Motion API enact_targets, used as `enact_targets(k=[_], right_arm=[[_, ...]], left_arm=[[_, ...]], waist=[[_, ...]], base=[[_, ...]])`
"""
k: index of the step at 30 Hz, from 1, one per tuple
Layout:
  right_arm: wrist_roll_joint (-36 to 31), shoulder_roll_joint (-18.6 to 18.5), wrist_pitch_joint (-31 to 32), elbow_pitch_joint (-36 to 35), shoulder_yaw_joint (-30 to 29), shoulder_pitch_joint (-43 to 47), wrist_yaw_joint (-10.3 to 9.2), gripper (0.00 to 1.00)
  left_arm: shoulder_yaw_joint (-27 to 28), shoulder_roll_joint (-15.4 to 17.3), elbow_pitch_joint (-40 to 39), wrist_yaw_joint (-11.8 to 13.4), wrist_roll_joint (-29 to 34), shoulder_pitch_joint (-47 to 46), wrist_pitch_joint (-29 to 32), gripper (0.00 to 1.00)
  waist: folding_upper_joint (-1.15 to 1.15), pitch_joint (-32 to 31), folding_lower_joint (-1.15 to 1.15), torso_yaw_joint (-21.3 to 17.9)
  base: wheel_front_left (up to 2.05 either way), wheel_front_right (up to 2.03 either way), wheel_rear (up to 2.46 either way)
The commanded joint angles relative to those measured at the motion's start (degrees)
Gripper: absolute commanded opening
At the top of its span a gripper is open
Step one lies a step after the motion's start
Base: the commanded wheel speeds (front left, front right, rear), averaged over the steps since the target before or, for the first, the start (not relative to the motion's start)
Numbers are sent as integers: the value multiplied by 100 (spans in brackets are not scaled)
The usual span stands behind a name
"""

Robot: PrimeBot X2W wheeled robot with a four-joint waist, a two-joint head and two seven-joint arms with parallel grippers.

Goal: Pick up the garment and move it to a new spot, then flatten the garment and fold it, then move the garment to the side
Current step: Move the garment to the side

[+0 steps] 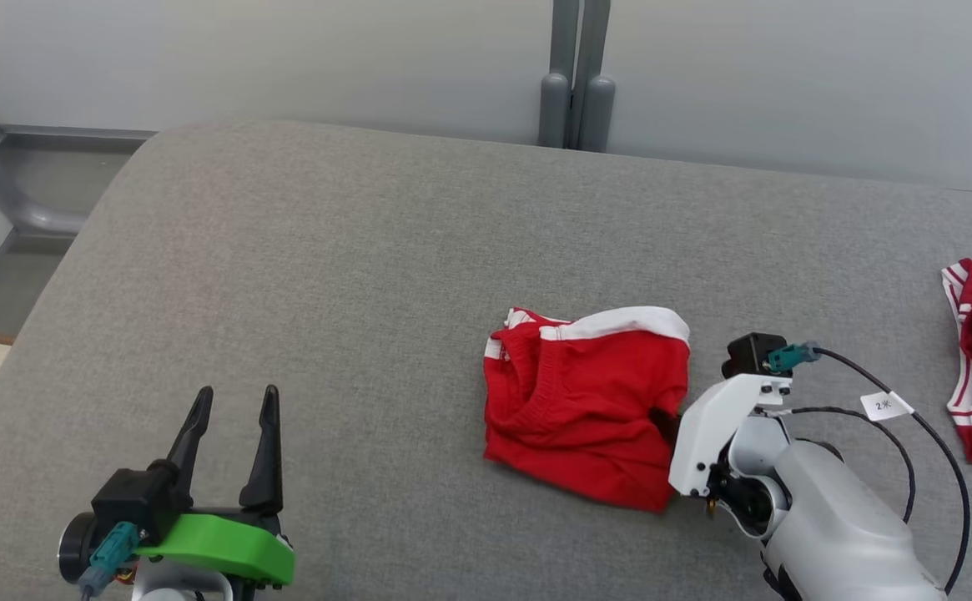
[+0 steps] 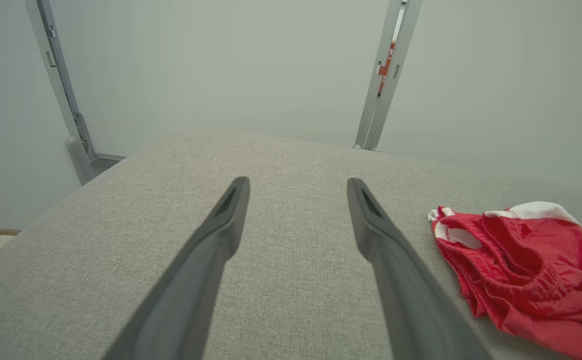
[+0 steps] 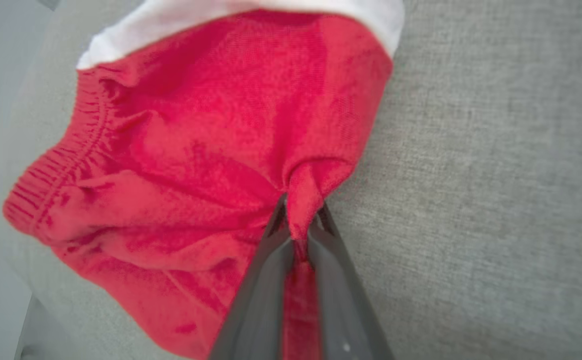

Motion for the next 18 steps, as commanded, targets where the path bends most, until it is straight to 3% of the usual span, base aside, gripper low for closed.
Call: enact_targets(k=[1, 8, 18], right_arm=[[60, -70, -114, -64, 53, -95, 0, 0], [176, -324, -386, -399, 466, -177, -1, 0], [405, -852, -350, -885, 906, -274, 0, 0]], left_arm=[[-21, 49, -4, -16, 2, -80, 2, 100], [-318, 58, -71, -16, -44, -123, 2, 100], [-679, 5, -141, -16, -57, -269, 2, 100]], waist=[[0, -27, 0, -128], [0, -94, 0, -712], [0, -84, 0, -1914]], base=[[0, 0, 0], [0, 0, 0], [0, 0, 0]])
